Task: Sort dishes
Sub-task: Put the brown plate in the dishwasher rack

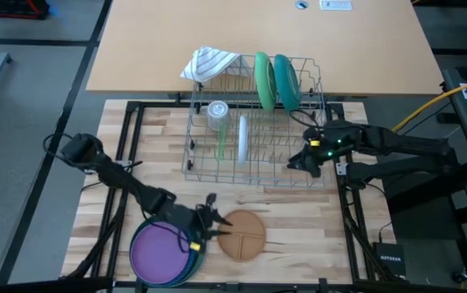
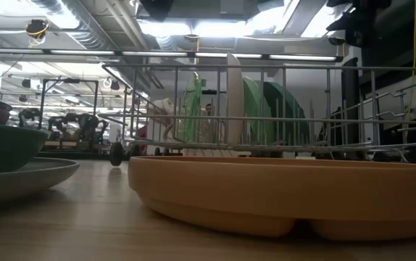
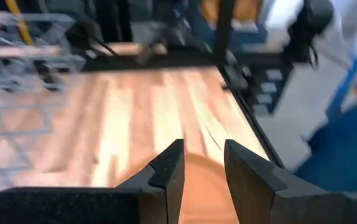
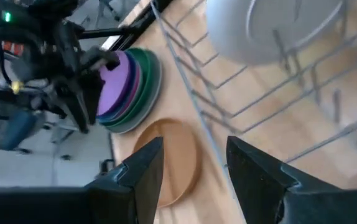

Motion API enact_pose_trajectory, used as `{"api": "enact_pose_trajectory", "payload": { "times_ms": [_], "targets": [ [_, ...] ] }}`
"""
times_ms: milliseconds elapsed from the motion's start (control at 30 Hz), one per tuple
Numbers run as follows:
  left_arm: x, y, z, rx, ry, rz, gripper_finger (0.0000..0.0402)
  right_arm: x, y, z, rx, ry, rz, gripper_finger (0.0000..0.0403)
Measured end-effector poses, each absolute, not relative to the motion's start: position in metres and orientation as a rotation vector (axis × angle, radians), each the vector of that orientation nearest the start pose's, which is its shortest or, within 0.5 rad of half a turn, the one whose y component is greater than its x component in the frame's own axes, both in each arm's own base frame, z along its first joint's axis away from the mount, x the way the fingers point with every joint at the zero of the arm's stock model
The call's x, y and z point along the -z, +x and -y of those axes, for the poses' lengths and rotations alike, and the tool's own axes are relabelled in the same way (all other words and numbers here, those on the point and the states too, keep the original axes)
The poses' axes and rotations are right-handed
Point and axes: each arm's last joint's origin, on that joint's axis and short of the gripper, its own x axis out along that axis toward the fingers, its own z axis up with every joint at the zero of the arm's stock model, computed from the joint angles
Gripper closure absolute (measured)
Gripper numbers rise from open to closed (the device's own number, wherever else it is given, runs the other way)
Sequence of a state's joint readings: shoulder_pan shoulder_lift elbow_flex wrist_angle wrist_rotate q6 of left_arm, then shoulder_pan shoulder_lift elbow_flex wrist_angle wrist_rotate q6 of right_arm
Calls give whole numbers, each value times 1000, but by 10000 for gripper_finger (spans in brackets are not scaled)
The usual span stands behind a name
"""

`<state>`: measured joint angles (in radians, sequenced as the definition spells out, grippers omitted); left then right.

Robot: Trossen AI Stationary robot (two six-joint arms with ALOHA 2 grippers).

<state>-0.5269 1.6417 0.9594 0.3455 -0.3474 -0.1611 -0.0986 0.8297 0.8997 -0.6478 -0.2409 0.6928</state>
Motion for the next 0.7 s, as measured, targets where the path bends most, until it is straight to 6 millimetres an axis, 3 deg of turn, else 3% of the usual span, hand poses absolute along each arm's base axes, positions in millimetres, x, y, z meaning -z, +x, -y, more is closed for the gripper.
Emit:
{"api": "enact_pose_trajectory", "payload": {
  "times_ms": [367,500,700],
  "targets": [
    [-198,345,213,348,260,-650,298,-300,192,11,148,969,-750,224],
    [-199,350,224,394,323,-685,298,-290,203,12,191,1015,-799,224],
    [-184,352,230,398,347,-763,297,-277,215,13,224,1049,-867,224]
  ]
}}
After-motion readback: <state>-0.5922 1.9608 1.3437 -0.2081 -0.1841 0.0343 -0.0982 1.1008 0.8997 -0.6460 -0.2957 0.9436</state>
